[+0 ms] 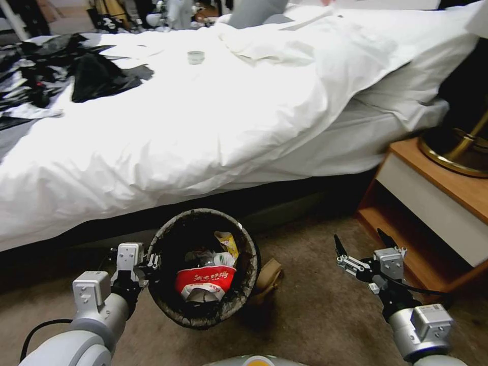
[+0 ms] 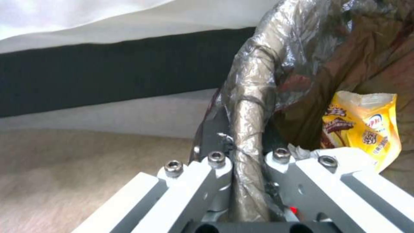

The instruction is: Pick up the trash bin, then pick up the garbage from the floor and place it into the trash bin.

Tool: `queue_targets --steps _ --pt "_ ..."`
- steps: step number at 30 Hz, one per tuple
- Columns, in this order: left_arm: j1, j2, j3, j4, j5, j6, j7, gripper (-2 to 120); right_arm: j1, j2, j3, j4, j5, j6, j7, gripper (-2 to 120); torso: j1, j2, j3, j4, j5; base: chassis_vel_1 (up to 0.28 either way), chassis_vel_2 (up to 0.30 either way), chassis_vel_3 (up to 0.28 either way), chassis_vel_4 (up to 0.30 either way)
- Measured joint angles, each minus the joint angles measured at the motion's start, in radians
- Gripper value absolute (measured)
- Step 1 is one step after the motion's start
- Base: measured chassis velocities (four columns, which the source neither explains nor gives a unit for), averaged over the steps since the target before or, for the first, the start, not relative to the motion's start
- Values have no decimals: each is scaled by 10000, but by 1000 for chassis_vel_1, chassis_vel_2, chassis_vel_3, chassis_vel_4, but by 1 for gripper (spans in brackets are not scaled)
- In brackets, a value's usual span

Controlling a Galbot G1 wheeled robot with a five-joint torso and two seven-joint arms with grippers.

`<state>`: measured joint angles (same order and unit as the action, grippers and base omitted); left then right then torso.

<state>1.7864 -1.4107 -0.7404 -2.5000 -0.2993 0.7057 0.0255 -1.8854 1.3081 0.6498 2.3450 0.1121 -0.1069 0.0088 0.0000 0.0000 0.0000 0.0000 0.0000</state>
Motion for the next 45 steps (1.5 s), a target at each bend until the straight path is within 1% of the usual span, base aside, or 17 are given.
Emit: queue_targets --steps 14,21,24,27,29,32,33,35,37,41,43,44,45 --pt "-3 12 0 0 16 2 -3 1 132 14 -13 -153 2 -98 -54 100 0 0 0 0 -1 86 97 91 85" --pt "8 16 -9 0 16 0 -4 1 115 6 223 -266 15 -79 -219 100 0 0 0 1 0 79 77 78 87" --pt "4 19 -1 1 38 -73 -25 1 152 -161 445 -368 133 -98 -367 100 0 0 0 3 0 73 50 72 74" --pt "5 25 0 0 51 -103 -33 1 214 -351 622 -487 249 -182 -560 100 0 0 0 0 0 2 17 34 6" --pt "26 34 3 1 57 -123 -34 1 300 -653 742 -648 536 -384 -738 100 0 0 0 -4 0 0 0 0 0" --pt "54 23 3 0 65 -128 -35 1 417 -845 717 -781 879 -647 -731 100 0 0 0 -1 0 0 0 0 0" --pt "80 6 3 0 77 -131 -37 1 528 -904 557 -886 1177 -904 -607 100 0 0 0 0 0 0 0 0 0" --pt "90 -7 3 0 85 -133 -38 1 580 -905 442 -932 1312 -1035 -496 100 0 0 0 0 0 0 0 0 0" --pt "98 -27 3 0 107 -138 -43 1 779 -861 60 -1137 1569 -1422 -51 100 0 0 0 -1 0 0 0 0 0" --pt "94 -31 21 0 123 -141 -46 1 1040 -784 -270 -1517 1673 -1719 290 100 0 0 0 -1 0 0 0 0 0" --pt "83 -31 58 0 145 -144 -49 1 1381 -713 -615 -1945 2064 -2062 809 100 0 0 0 0 0 0 0 0 0" --pt "83 -31 58 0 145 -144 -49 1 1381 -713 -615 -1945 2064 -2062 809 100 0 0 0 0 0 0 0 0 0" --pt "81 -31 70 0 152 -144 -49 1 1517 -708 -786 -2086 2433 -2266 1143 100 0 0 0 0 0 0 0 0 0"
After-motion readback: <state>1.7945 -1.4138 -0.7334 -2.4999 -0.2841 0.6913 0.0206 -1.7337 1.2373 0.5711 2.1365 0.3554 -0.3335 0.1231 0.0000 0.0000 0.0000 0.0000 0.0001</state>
